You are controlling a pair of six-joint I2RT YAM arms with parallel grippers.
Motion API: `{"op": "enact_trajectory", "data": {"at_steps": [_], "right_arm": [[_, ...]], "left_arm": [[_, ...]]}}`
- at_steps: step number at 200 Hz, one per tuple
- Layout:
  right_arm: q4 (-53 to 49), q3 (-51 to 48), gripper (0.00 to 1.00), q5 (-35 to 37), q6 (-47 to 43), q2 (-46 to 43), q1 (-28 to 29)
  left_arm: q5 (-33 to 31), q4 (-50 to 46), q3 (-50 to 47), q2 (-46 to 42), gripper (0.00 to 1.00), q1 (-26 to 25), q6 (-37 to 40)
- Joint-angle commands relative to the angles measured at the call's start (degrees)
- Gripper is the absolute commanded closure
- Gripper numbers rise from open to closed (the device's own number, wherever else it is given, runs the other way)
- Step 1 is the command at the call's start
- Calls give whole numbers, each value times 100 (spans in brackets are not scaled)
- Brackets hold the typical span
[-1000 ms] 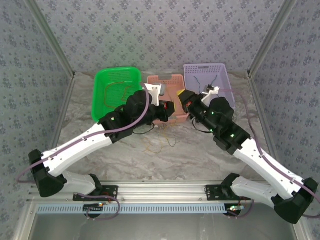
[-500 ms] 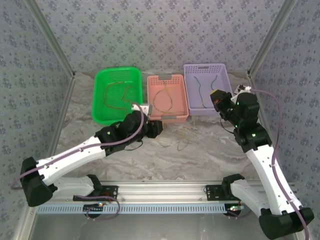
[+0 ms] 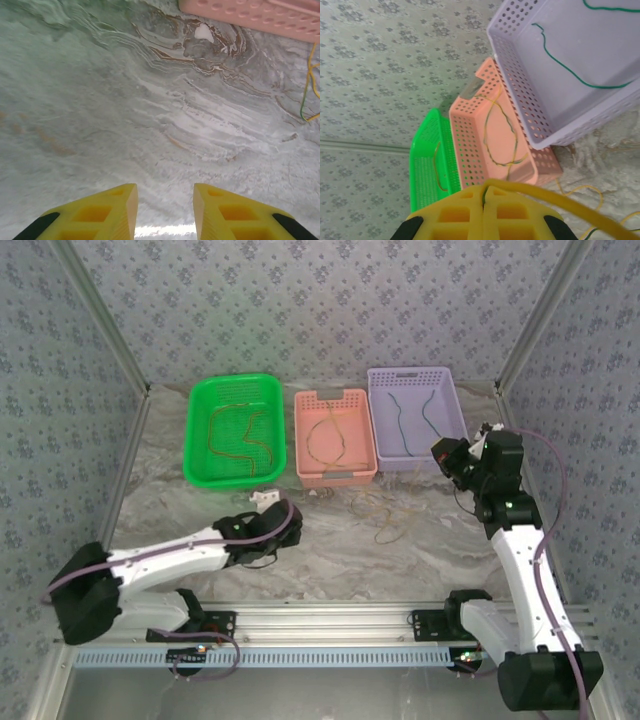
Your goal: Untangle the cables
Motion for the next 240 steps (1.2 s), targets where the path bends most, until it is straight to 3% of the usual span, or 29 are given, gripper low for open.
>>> {"op": "enact_trajectory", "data": {"at_steps": [1,19,66,93,121,147,162,177,216,240], "right_arm": [[-255,-97,100,-130,-576,12,-128],[-348,-207,100,-59,-921,161,-142],[-125,-997,100,-31,-1114,221,-144],[-151,-1117,100,-16,-1140,62,-152],[-157,-1142,100,-63,-1130,-12,-161],[-178,-1140,100,-85,-1114,-80,-159],[-225,-1109,100,-86,-1109,-128,-170],[-292,-1073,100,-57,-1132,-209,-170],[-510,-957,100,6,-1282,-479,-213],[-574,-927,100,69,-1282,-650,-281]], "left_arm": [[-51,905,589,711,68,-130,-241],[4,1157,1081,1377,67,-194,-157],[512,1667,2443,3062,49,-171,570],[909,1592,2906,3708,49,27,728],[1213,1727,3063,4080,56,131,794],[1032,1597,3148,4241,71,122,764],[914,1736,2998,4181,79,114,731],[725,2040,2716,3964,100,81,690],[-179,2858,1292,2232,100,-174,481],[-582,2538,693,787,100,-169,438]]}}
